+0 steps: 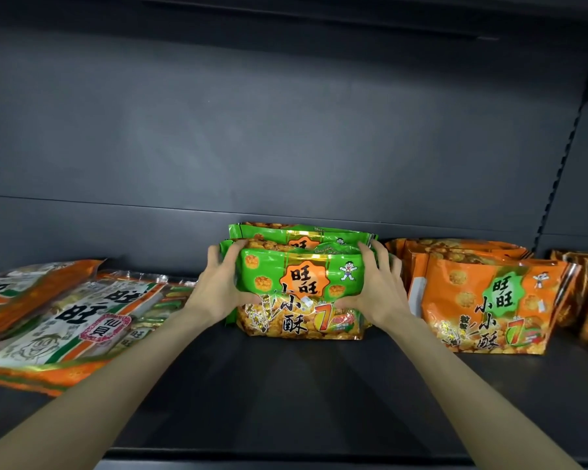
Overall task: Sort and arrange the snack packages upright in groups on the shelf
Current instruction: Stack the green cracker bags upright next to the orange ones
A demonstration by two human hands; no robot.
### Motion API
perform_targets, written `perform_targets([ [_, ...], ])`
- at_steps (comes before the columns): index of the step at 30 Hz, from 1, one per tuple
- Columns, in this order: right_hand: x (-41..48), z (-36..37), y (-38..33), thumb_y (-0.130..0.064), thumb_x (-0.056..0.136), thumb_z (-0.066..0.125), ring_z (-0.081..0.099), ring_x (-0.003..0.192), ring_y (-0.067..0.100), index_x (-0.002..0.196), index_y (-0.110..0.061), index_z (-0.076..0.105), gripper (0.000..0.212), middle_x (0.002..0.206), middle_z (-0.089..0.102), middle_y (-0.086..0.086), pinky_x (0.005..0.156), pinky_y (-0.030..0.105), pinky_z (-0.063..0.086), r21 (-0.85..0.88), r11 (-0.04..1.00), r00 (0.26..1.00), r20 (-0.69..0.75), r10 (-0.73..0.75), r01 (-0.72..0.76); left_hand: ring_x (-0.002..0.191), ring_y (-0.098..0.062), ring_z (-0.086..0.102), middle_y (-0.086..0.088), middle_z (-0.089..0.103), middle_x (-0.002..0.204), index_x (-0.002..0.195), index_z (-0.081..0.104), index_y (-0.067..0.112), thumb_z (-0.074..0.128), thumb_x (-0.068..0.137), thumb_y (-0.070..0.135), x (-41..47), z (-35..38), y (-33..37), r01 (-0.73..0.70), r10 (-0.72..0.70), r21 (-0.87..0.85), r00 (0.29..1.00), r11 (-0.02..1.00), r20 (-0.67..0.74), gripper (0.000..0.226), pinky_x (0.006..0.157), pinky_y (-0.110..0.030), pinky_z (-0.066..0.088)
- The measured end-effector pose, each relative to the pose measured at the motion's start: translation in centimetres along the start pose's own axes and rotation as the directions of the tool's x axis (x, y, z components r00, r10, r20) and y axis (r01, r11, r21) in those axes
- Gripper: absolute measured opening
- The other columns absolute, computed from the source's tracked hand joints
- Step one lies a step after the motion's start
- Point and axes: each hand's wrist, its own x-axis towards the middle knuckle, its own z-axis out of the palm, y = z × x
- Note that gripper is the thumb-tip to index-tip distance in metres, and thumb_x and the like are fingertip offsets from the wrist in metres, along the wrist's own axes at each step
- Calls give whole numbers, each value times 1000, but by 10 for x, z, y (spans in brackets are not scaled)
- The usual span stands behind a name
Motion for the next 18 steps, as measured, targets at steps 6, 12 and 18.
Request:
perform_targets([
  [6,7,-7,-6,-54,60,81,3,145,30,150,-21,8,120,159,4,3,116,48,12,-110,994,999,28,29,-26,111,-33,53,-10,33,133,144,21,28,85,65,23,4,5,6,102,-101,34,994,994,-30,101,94,-46,44],
  [12,4,-6,-10,-58,57,81,-4,145,31,150,-20,8,123,159,-6,3,116,50,9,-191,981,999,-32,14,-19,131,-29,41,-10,38,146,143,-28,28,84,65,13,-3,8,0,131,-134,-137,991,982,-8,137,101,-45,39],
  [18,8,-9,-6,-49,61,82,7,143,29,149,-21,16,113,156,17,1,114,46,20,-113,993,999,26,-35,38,127,-33,46,-13,43,144,141,-33,20,82,69,12,-3,8,1,220,-217,-209,975,953,40,135,102,-44,37],
])
